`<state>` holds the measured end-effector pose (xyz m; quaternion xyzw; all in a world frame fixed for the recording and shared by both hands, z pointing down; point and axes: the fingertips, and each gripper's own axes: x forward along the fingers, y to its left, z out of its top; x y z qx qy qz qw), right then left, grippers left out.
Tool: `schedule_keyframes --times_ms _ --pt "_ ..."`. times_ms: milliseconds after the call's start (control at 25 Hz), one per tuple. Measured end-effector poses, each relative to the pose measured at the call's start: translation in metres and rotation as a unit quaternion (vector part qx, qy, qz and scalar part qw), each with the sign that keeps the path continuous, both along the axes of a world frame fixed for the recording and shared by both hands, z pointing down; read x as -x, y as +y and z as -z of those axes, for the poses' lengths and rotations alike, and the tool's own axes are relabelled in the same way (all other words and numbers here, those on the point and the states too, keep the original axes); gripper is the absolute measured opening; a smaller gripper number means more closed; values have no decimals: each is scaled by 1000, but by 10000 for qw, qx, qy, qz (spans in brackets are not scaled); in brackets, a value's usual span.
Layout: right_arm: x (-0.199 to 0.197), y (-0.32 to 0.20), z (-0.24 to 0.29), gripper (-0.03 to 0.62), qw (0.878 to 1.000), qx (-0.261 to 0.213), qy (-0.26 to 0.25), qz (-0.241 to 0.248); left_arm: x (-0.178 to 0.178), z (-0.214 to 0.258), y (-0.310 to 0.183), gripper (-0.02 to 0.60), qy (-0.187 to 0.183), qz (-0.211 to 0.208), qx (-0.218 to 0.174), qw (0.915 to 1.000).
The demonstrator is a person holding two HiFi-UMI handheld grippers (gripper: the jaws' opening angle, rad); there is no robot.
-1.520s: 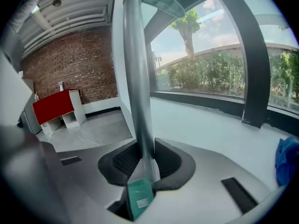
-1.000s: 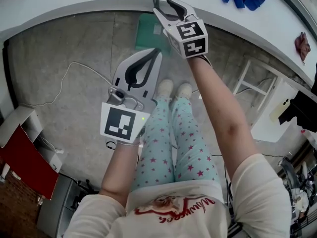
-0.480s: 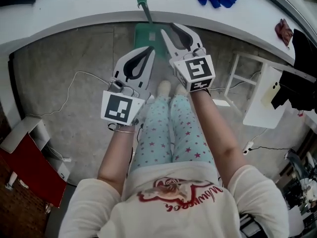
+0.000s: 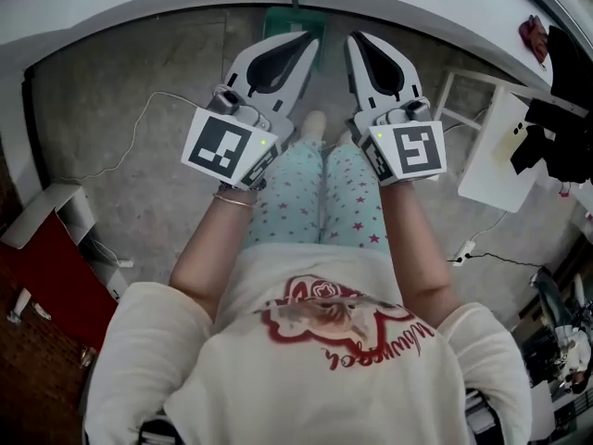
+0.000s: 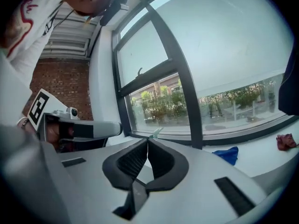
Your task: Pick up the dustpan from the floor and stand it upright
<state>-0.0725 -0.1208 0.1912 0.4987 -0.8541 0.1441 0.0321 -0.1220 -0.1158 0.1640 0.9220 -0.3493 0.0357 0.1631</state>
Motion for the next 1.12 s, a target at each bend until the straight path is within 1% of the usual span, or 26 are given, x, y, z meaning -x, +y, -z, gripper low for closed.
schedule_keyframes --times_ms 80,200,280,360,520,640,760,960,1120 --pt "-7 14 16 25 9999 -39 -24 -107 -7 13 11 19 -65 -217 -80 9997" --pt "-14 34 36 25 9999 -72 -30 -143 -17 17 34 19 -170 -479 31 9987" --pt "-16 47 42 25 9999 -108 7 -64 -21 12 50 18 -250 -516 111 9983" --pt "-22 64 45 25 9999 -130 -30 -37 -29 13 68 19 -139 -504 33 9986" --pt "-42 112 47 25 9994 -168 -262 -149 -47 14 116 19 -59 -445 -62 9990" --pt "-54 165 43 25 9987 -130 -458 -158 -57 17 166 19 -86 -374 -127 9992" --pt "-70 216 45 25 9986 -172 -492 -101 -64 28 213 18 -49 -231 -236 9994" --pt "-92 288 62 25 9988 -196 -450 -30 -56 59 279 19 -79 129 -425 9990" --pt "-102 322 84 25 9989 -230 -403 76 -53 95 311 18 -63 315 -596 9977"
